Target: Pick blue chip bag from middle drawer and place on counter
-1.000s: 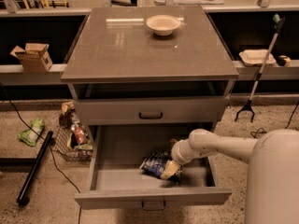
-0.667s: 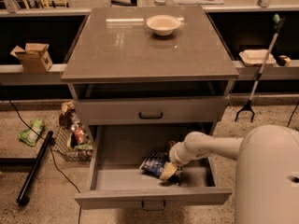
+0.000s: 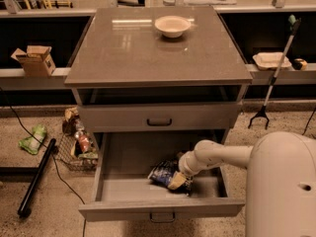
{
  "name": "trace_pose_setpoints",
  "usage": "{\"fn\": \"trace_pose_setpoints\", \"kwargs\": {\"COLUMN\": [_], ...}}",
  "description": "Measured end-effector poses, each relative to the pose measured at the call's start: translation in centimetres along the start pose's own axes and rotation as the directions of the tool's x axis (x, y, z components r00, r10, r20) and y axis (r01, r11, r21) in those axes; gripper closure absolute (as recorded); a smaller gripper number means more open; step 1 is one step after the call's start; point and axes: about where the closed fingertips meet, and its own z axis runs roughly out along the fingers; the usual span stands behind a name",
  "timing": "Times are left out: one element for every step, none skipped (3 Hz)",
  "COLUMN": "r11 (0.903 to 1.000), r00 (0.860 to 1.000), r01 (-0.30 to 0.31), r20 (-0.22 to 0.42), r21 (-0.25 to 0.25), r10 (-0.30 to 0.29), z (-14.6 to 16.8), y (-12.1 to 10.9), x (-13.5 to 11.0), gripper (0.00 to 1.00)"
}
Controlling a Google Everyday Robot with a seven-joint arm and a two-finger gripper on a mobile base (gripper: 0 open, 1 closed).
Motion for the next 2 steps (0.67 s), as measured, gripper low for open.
{"fn": "trace_pose_setpoints", "kwargs": {"r11": [1.0, 0.9996], "r00": [1.0, 0.999], "r01": [-0.007, 0.009], "r20": [0.009, 0.032], "r21": [0.0, 0.026], "r10": [0.007, -0.01], "z": [0.0, -1.4], "y": [0.1, 0.2], "x": [0.3, 0.0], "gripper": [0.39, 0.61]}}
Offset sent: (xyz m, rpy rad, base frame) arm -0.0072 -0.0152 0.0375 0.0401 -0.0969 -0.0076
